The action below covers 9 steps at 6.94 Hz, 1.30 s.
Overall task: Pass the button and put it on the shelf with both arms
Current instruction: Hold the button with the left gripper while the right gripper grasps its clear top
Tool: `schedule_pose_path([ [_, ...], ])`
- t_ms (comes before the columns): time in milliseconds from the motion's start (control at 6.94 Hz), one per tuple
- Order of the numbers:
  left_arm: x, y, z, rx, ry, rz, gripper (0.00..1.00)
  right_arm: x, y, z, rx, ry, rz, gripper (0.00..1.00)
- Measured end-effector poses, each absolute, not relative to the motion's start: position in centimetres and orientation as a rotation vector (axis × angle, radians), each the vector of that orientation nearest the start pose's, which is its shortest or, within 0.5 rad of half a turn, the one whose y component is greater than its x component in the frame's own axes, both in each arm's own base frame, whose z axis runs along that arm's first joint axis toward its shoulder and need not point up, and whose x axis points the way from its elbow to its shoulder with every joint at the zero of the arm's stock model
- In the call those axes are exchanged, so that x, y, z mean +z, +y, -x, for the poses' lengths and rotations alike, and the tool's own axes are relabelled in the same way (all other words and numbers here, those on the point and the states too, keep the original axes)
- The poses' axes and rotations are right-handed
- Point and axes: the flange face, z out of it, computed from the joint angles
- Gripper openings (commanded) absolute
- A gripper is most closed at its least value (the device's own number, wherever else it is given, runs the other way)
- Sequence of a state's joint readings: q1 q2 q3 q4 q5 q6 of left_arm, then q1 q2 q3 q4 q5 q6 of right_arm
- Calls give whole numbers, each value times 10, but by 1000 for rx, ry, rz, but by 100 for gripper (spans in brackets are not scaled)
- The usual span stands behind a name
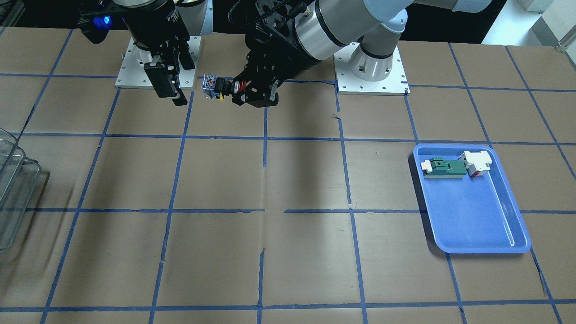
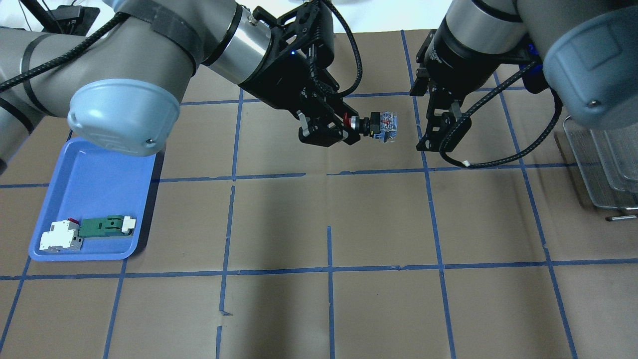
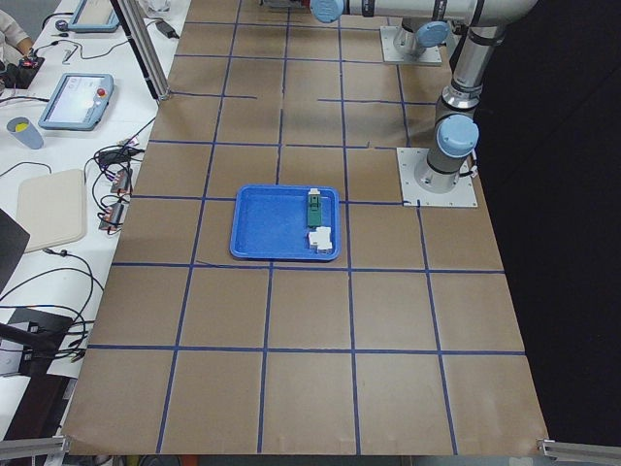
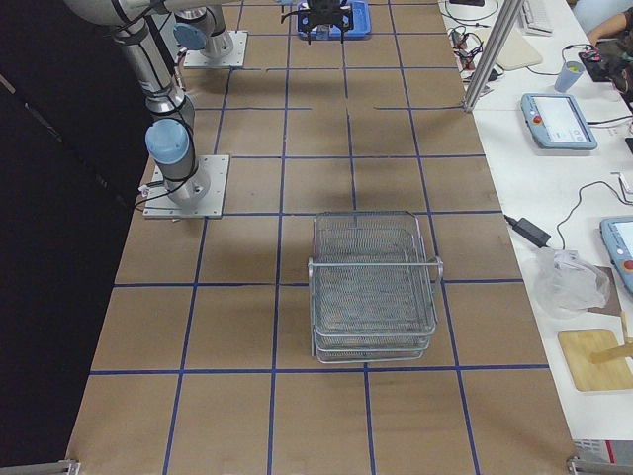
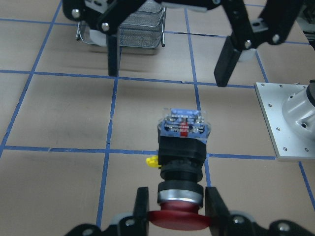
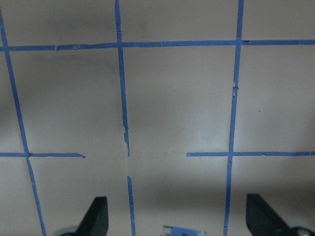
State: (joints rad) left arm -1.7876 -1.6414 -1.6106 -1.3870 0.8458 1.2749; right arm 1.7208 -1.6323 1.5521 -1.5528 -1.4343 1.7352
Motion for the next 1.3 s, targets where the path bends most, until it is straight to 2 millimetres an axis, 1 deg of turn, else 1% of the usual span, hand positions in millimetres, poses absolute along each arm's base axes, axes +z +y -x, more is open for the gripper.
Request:
schedule_pose_path([
  [144,477,-470,307,562,-1811,1717,0,526,-440,-226,-122,-2310,2318,100],
  [288,478,-470,307,570,-1813,1719,0,525,-439,-232,-120,-2315,2321,100],
  [1008,488,-465,306,596,-1809,1725,0,522,-430,-251,-139,-2326,2300,100],
  [1296,490,-463,306,599,-1809,1729,0,522,-429,-253,-138,-2331,2294,89],
])
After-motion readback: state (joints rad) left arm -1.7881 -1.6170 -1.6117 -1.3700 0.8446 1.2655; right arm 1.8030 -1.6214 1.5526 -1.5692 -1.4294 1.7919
